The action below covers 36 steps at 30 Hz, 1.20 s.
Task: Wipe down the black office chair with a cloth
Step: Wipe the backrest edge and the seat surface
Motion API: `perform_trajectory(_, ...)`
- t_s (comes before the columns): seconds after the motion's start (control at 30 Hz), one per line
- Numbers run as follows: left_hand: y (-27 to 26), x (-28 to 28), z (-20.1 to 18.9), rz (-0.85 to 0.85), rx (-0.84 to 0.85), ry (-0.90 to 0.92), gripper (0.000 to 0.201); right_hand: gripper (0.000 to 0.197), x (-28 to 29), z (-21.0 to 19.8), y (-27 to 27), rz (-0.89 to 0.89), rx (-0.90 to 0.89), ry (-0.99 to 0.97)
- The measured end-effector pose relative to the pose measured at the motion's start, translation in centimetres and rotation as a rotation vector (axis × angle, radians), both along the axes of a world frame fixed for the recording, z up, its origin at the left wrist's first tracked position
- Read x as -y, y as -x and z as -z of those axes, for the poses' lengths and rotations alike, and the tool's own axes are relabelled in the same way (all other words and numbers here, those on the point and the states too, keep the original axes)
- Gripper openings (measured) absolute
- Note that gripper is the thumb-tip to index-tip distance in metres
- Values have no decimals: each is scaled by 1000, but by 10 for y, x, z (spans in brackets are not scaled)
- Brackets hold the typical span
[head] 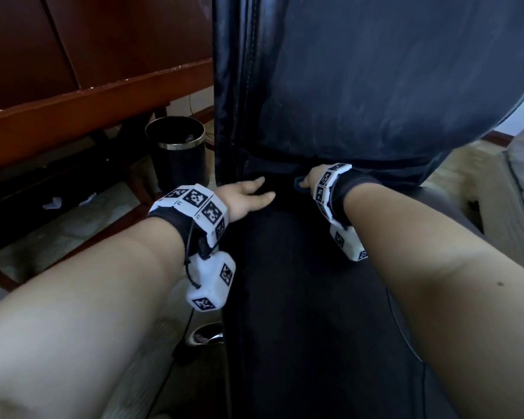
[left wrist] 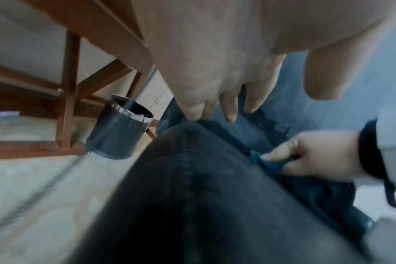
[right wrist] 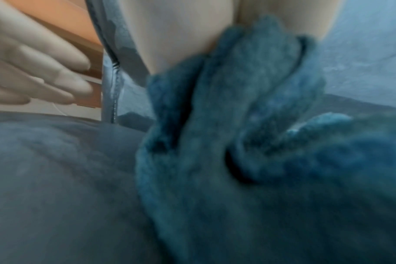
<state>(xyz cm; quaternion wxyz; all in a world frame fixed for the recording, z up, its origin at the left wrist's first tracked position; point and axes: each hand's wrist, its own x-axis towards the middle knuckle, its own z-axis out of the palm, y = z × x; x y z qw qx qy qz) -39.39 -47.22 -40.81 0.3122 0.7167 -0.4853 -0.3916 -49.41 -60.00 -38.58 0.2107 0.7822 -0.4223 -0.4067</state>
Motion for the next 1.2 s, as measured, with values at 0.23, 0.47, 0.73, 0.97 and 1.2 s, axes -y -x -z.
perform_trajectory(0.23,34,20,-3,130,184,-141,67,48,19,10,1,72,204,-58)
perform_trajectory(0.47,61,34,-5,442,661,-402,84,39,17,6,12,65,353,-77)
perform_trajectory(0.73,62,38,-4,531,763,-497,101,48,22,-8,21,-96,477,-166)
perform_trajectory(0.97,55,36,-1,605,815,-485,97,66,8,1,1,-107,439,-229)
perform_trajectory(1.2,56,46,3,631,883,-468,101,88,17,-12,70,24,226,-107)
